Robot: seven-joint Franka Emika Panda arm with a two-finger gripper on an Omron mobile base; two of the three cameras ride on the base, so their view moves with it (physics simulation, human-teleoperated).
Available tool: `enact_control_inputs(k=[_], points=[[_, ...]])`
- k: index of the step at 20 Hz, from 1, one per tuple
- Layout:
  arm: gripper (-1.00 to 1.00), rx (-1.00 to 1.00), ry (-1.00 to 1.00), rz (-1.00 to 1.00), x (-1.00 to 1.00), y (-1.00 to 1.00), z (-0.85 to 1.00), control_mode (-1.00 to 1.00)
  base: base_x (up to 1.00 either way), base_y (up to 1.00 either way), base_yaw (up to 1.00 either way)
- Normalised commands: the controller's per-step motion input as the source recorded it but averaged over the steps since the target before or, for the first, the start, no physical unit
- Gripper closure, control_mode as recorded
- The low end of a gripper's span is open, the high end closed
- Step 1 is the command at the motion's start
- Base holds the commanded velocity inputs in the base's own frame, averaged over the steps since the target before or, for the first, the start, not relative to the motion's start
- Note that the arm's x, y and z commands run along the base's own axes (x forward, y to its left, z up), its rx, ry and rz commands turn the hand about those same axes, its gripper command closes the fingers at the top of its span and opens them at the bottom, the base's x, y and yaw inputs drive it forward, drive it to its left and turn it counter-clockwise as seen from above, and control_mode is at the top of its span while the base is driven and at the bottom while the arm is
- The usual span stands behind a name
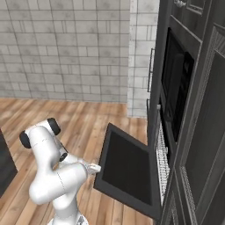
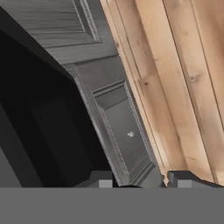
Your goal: Place the fish on the bottom rack of the oven, and slide the tray back inside. Close the oven door.
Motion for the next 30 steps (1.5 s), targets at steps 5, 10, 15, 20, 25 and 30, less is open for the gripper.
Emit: enact_control_inputs(k=[5,10,15,20,25,30], points=[[-1.0,-1.0,-0.51,-0.21,0.6,0.35,0.09,-1.0,0.0,0.0,0.0],[-1.0,-1.0,-0.53,-0.21,0.6,0.26,0.02,-1.0,0.0,0.0,0.0],[-1.0,-1.0,-0.54,-0.22,0.59,0.2,0.0,-1.0,0.0,0.0,0.0],[-1.0,-1.0,-0.54,-0.22,0.57,0.17,0.0,-1.0,0.0,0.0,0.0],[-1.0,-1.0,-0.54,-0.21,0.55,0.1,0.0,-1.0,0.0,0.0,0.0],[-1.0,-1.0,-0.51,-0.18,0.55,0.0,0.01,-1.0,0.0,0.0,0.0]])
